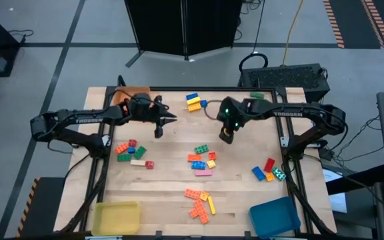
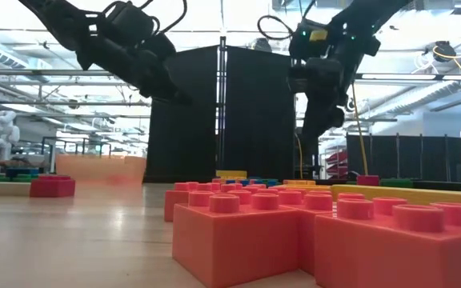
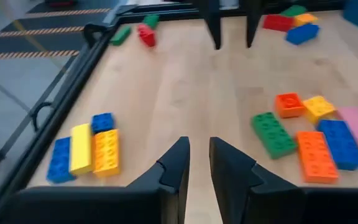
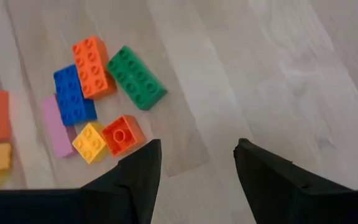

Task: Sort blocks by size
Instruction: Put the orange 4 stud game piece into the orange bin

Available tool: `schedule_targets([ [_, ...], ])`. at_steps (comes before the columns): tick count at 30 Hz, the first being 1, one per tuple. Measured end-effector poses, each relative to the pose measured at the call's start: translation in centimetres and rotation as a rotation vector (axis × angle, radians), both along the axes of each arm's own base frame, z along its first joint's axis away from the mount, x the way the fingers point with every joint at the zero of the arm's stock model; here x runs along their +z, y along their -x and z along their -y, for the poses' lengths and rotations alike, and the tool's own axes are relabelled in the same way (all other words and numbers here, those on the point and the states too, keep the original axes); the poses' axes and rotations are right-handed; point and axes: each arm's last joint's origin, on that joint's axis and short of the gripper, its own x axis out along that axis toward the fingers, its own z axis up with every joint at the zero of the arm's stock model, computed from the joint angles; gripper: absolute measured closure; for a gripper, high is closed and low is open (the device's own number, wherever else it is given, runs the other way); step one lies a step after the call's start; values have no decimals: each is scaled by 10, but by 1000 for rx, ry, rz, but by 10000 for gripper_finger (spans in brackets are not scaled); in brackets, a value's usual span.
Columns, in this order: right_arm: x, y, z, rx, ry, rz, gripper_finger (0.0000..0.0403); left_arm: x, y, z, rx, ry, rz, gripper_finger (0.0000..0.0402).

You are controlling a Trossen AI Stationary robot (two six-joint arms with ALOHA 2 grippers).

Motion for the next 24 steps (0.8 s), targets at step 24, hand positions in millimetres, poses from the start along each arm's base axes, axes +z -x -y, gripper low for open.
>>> schedule_targets([
  [24,-1,-19,-93,138,253,11,207,-5,-13,51,-187,25,-26,337],
])
